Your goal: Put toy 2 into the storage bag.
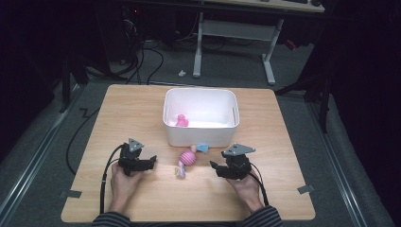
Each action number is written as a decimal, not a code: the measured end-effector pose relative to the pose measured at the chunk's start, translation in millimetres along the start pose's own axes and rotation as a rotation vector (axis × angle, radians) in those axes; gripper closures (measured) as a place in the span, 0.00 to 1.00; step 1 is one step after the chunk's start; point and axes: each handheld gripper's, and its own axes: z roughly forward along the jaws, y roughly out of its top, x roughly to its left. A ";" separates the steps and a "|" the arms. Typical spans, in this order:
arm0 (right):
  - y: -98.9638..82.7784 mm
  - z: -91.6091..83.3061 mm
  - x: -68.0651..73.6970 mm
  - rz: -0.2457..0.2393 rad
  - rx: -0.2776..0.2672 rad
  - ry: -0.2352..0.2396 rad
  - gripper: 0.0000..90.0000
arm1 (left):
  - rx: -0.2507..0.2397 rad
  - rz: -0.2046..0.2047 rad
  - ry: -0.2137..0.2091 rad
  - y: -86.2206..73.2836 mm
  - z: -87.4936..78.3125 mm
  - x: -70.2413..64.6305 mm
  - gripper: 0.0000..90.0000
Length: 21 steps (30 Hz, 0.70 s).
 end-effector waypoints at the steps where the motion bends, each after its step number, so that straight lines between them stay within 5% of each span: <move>1: 1.1 0.8 1.1 -0.002 -0.001 0.005 0.45 | 0.000 0.000 0.000 0.0 0.0 0.0 0.19; 21: 24.7 24.6 23.8 -0.065 0.020 0.079 0.45 | 0.000 0.000 0.000 -0.1 -0.1 0.0 0.19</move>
